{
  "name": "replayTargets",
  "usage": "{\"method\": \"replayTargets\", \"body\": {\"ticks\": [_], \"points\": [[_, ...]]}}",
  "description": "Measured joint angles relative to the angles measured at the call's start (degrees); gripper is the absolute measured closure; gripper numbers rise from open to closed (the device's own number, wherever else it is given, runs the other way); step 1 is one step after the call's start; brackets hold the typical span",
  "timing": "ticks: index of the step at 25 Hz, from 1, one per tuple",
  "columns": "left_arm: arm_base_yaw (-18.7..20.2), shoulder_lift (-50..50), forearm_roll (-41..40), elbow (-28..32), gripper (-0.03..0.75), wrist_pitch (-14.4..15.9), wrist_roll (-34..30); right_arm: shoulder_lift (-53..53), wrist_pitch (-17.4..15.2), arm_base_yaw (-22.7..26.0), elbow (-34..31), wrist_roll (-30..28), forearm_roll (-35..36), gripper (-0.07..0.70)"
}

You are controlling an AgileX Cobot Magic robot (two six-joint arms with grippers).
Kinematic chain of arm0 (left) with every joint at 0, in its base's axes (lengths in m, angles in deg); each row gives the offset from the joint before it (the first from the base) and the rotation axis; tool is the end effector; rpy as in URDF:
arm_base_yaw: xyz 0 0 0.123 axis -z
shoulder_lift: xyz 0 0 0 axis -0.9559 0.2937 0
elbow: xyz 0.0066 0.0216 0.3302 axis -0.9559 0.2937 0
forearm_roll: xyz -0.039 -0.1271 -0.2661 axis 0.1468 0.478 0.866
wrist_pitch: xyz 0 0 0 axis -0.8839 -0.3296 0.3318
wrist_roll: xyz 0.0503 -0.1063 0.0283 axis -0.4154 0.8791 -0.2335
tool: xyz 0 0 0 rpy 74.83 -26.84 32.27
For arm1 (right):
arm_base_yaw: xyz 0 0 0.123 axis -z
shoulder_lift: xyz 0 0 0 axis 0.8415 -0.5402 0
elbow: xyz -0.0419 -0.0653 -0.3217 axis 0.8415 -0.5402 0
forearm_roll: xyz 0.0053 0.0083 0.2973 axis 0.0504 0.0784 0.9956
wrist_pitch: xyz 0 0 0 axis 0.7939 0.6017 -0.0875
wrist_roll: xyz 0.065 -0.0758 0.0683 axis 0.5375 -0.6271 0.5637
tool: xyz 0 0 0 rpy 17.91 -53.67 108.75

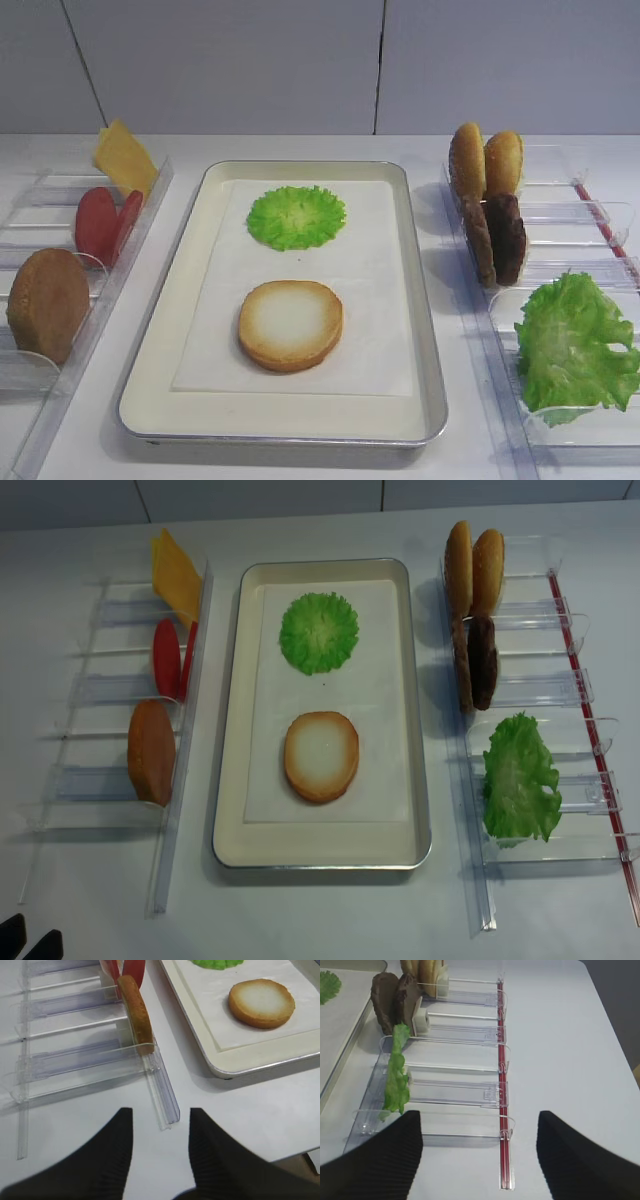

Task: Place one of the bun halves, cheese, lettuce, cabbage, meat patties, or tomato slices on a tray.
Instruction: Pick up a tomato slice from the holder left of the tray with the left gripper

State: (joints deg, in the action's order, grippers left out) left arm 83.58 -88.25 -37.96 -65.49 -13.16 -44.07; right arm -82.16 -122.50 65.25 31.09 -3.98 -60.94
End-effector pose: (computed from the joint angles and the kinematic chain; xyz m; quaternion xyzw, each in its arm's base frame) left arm 0.0062 -0.0084 0.2678 0.0981 0.8773 -0.0679 0.4648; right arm 0.0127 0.0156 0.2729 -0.0263 0.8696 -0.0015 0.4930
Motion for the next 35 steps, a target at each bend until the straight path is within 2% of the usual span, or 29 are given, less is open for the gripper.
{"method": "replayTargets", "body": {"ticks": [7,11,16,25,29,35], "points": [[0.0,1.0,2.9,-2.6,0.433,-1.2,2.0,0.0,0.0,0.0,0.0,0.0,0.0,0.136],[0.0,8.3,3.0,-6.7,0.36,-1.2,2.1,0.0,0.0,0.0,0.0,0.0,0.0,0.136],[0.0,22.3,2.9,-12.3,0.302,-1.5,1.7,0.0,0.0,0.0,0.0,0.0,0.0,0.136],[0.0,51.3,3.4,-25.8,0.291,-1.7,1.3,0.0,0.0,0.0,0.0,0.0,0.0,0.136],[0.0,64.1,3.4,-32.0,0.28,-0.8,0.1,0.0,0.0,0.0,0.0,0.0,0.0,0.136],[0.0,78.0,3.4,-41.2,0.28,-0.8,-1.8,0.0,0.0,0.0,0.0,0.0,0.0,0.136]]}}
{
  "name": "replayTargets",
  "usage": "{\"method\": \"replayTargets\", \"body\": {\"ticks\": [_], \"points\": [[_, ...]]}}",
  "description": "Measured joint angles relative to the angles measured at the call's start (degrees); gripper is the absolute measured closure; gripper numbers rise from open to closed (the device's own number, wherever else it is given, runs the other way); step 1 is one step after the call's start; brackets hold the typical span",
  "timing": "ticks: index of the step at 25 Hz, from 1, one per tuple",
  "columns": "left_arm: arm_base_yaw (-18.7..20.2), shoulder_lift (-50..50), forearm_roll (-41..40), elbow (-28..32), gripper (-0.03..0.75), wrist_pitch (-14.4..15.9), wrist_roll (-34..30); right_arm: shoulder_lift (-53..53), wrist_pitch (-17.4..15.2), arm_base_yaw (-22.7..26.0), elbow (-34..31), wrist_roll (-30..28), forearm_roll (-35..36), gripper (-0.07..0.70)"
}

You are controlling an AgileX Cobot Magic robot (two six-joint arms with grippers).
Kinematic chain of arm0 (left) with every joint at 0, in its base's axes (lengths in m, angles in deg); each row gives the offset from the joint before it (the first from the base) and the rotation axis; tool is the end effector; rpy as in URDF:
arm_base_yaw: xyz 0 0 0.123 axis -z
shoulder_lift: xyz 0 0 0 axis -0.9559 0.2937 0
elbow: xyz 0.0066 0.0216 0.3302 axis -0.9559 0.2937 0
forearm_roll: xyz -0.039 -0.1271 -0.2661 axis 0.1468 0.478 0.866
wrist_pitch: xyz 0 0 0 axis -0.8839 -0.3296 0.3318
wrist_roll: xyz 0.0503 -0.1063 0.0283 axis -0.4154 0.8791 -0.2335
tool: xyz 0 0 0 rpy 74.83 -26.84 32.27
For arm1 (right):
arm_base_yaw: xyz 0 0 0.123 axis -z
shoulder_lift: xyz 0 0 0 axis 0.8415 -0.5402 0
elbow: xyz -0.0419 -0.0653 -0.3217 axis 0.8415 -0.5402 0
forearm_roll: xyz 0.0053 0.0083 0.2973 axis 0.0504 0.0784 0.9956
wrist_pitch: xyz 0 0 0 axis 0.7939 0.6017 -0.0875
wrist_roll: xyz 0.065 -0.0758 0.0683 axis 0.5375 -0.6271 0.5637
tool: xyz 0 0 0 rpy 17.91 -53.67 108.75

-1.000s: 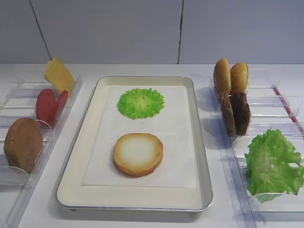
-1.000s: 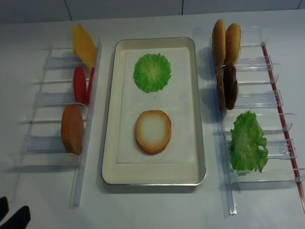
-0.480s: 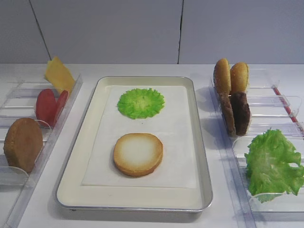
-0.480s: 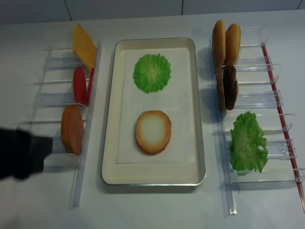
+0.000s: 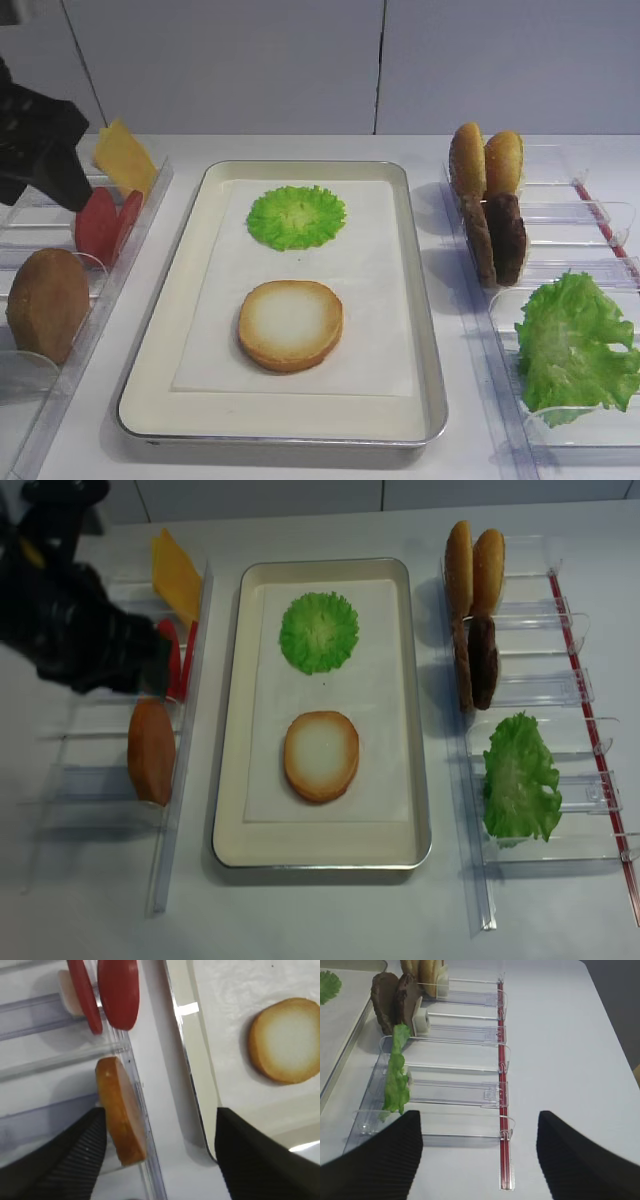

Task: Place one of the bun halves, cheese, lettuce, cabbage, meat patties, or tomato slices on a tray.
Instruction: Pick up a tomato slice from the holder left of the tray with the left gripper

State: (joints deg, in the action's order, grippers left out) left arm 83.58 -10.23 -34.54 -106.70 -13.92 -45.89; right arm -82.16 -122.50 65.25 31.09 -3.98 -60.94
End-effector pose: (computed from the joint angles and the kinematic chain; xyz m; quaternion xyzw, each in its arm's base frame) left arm 0.2944 -0.0693 0.3410 0.1075 0.9773 -0.0704 0.1683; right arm 0.0127 0.0156 0.2729 -0.0263 0.8696 -0.0015 0.4930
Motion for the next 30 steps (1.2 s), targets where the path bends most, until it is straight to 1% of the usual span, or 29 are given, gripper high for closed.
{"method": "replayTargets", "body": {"ticks": [3,7,10,13,19,24,30], "points": [[0.3,5.6,0.0,-4.7,0.28,0.0,-0.3,0.0,0.0,0.0,0.0,0.2,0.0,0.136],[1.8,11.7,0.0,-10.6,0.279,-0.1,-0.6,0.0,0.0,0.0,0.0,0.3,0.0,0.136],[2.3,16.0,0.0,-13.1,0.279,0.0,-0.9,0.0,0.0,0.0,0.0,0.3,0.0,0.136],[2.3,19.2,-0.6,-14.0,0.279,0.1,-1.1,0.0,0.0,0.0,0.0,0.3,0.0,0.136],[2.3,24.1,-1.5,-14.0,0.279,0.5,-1.4,0.0,0.0,0.0,0.0,0.3,0.0,0.136],[2.3,26.3,-2.6,-14.0,0.279,-1.4,-1.5,0.0,0.0,0.0,0.0,0.3,0.0,0.136],[2.3,28.6,-2.8,-14.0,0.279,-5.1,-1.5,0.0,0.0,0.0,0.0,0.3,0.0,0.136]]}}
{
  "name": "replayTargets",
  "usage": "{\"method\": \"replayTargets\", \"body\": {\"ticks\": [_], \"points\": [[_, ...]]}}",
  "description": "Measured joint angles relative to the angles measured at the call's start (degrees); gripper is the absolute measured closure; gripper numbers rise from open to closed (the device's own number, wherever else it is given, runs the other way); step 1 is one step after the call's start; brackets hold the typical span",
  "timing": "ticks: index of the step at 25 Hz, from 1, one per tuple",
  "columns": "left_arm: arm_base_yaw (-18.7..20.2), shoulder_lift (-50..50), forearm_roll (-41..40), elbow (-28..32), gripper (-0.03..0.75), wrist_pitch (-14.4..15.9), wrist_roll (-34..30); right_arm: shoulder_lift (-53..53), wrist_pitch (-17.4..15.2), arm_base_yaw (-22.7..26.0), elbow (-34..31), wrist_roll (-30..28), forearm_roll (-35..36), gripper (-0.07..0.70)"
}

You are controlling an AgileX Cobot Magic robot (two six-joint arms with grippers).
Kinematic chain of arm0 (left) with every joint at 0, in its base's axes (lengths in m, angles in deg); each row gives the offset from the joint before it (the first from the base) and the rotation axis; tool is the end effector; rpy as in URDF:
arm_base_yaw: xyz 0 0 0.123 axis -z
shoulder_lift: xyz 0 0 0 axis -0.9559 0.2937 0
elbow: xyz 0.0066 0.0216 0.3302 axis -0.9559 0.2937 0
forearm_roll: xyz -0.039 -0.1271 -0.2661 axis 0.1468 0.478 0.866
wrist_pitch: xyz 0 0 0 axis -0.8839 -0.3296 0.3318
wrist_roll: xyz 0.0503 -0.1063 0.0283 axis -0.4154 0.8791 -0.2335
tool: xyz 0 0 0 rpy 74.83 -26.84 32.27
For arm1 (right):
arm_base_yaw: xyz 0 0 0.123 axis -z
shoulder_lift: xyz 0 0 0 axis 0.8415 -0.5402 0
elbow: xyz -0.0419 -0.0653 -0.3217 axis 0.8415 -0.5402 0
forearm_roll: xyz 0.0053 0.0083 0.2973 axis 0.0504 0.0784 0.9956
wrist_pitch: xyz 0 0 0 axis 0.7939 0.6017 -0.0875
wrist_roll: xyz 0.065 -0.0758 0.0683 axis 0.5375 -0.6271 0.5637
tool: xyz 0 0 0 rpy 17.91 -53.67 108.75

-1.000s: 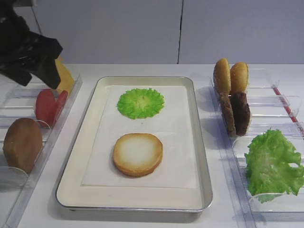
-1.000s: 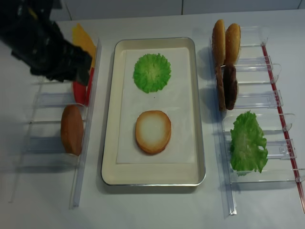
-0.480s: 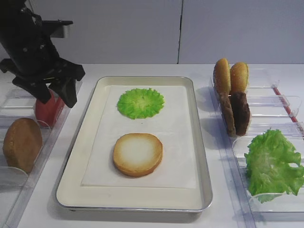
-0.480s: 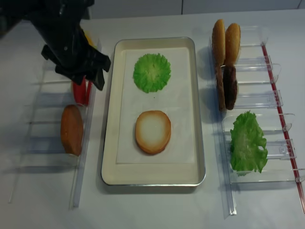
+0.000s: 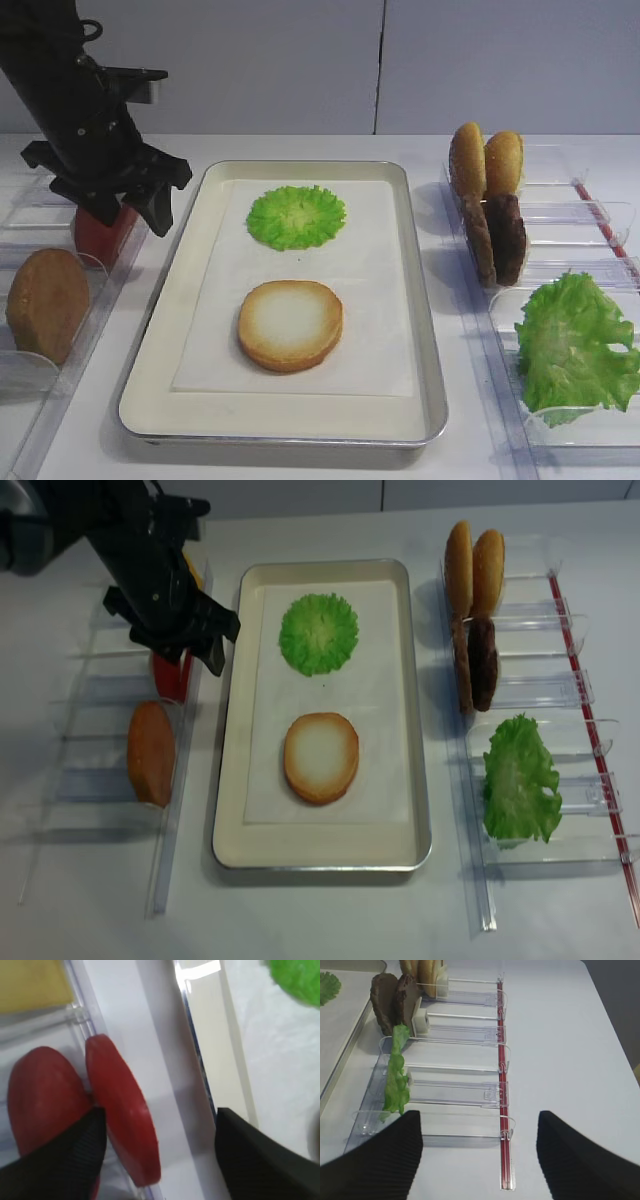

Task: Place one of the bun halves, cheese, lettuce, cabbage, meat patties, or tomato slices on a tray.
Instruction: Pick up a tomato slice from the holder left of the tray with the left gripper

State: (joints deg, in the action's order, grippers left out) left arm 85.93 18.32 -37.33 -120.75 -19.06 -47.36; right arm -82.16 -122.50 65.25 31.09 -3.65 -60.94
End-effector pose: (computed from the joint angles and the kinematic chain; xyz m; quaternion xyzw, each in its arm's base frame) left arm 0.4228 -0.1059 0.2382 0.1414 0.9851 -0.0404 0.0890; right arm 0.0127 0.0156 0.2729 -0.0238 0.8697 -0.0001 0.4930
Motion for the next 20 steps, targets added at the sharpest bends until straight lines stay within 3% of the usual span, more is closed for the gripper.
{"method": "replayTargets", "body": {"ticks": [3,9,16,20], "points": [[0.0,0.9,-0.4,-0.1,0.309,-0.9,0.0,0.0,0.0,0.0,0.0,0.0,0.0,0.136],[0.0,1.1,-3.6,-0.1,0.442,-1.1,0.0,0.0,0.0,0.0,0.0,0.0,0.0,0.136],[0.0,1.1,-6.6,-0.4,0.647,1.6,0.1,0.0,0.0,0.0,0.0,0.1,0.0,0.136],[0.0,1.1,-7.0,-0.5,0.669,2.8,0.2,0.0,0.0,0.0,0.0,0.1,0.0,0.136]]}}
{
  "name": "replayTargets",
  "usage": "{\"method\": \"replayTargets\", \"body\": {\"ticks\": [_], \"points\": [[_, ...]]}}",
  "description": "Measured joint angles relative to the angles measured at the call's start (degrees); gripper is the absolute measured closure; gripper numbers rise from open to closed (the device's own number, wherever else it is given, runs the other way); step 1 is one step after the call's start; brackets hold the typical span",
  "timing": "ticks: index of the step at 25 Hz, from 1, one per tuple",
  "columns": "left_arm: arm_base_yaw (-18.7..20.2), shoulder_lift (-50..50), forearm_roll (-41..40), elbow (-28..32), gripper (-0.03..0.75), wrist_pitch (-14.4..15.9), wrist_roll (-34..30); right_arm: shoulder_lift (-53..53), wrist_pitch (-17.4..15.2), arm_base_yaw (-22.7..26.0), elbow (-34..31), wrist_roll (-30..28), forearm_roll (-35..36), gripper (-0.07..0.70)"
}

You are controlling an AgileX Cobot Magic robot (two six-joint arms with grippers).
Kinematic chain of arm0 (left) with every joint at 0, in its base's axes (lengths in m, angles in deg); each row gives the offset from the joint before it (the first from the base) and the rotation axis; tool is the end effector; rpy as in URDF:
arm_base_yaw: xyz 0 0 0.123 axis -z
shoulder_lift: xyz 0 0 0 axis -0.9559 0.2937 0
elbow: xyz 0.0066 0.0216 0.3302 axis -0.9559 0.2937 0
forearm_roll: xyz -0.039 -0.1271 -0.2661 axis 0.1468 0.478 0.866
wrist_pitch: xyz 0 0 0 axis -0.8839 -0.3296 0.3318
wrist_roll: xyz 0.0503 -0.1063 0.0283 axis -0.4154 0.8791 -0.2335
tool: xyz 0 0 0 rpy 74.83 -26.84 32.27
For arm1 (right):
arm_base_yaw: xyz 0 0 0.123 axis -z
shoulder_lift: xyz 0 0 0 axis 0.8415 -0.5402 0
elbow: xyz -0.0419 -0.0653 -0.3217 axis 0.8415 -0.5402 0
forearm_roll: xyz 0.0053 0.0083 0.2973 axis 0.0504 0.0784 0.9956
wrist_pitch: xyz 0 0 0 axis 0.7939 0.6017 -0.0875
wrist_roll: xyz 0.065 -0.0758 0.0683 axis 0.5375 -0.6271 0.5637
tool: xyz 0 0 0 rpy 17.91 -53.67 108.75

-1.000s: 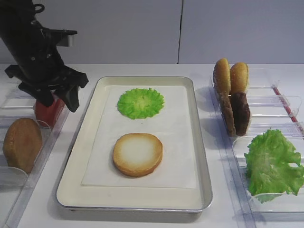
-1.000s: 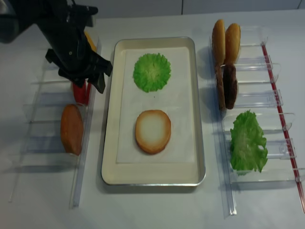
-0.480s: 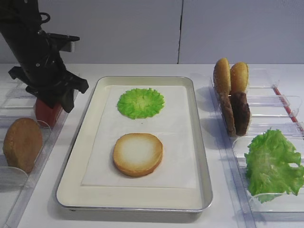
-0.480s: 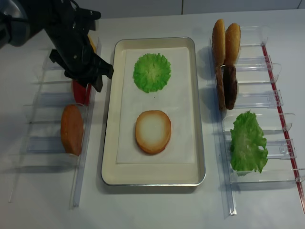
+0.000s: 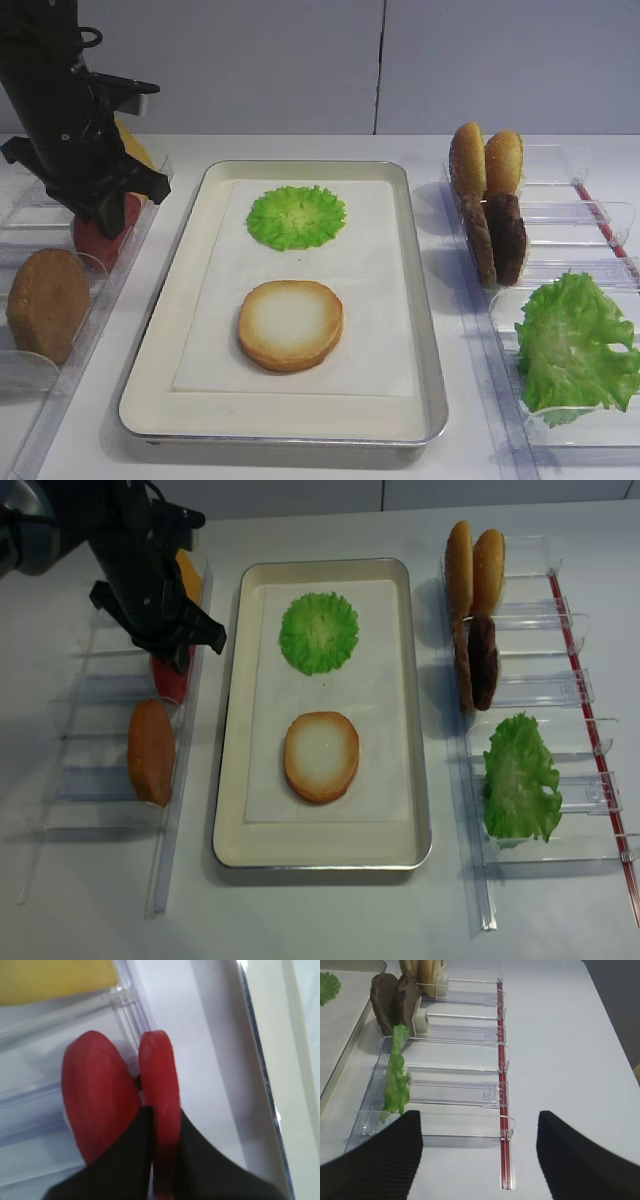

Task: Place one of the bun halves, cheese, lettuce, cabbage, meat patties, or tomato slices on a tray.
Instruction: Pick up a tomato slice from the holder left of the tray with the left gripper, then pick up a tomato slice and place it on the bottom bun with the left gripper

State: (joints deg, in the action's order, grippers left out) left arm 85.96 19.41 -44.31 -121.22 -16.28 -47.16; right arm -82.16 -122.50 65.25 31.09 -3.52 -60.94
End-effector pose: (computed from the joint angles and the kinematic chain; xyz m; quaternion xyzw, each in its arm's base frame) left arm 0.4237 -0.0928 0.2313 0.1633 0.9844 0.0177 0.0635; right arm 0.0127 0.0156 0.2729 -0.0228 0.8697 0.0005 0.4930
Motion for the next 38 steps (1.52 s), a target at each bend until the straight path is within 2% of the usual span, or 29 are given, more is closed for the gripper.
{"method": "replayTargets", "body": {"ticks": [5,9,12,16,20,24,28,30,34,38], "points": [[0.0,0.0,0.0,-1.1,0.669,1.9,0.0,0.0,0.0,0.0,0.0,-0.1,0.0,0.136],[0.3,0.0,0.0,-5.7,0.669,5.2,-0.1,0.0,0.0,0.0,0.0,-0.5,0.1,0.136],[0.8,-0.4,1.9,-8.8,0.669,5.4,-0.2,0.0,0.0,0.0,0.0,-0.5,0.1,0.136],[1.4,-3.8,6.4,-9.1,0.669,5.6,-0.2,0.0,0.0,0.0,0.0,-0.5,0.2,0.136],[1.8,-9.7,12.4,-5.6,0.669,5.7,-0.3,0.0,0.0,0.0,0.0,-0.5,0.2,0.136],[4.1,-19.6,15.8,2.6,0.669,5.8,-2.8,0.0,0.0,0.0,0.0,-0.5,0.2,0.136],[5.3,-27.4,24.5,11.2,0.669,6.3,-10.7,0.0,0.0,0.0,0.0,-0.5,0.2,0.136],[5.4,-28.9,31.7,14.9,0.669,6.4,-17.8,0.0,0.0,0.0,0.0,-0.5,0.2,0.136],[5.5,-28.7,44.1,21.4,0.669,6.0,-30.9,0.0,0.0,0.0,0.0,-0.5,0.2,0.136],[5.5,-24.1,51.3,23.9,0.669,5.4,-39.0,0.0,0.0,0.0,0.0,-0.5,0.2,0.136]]}}
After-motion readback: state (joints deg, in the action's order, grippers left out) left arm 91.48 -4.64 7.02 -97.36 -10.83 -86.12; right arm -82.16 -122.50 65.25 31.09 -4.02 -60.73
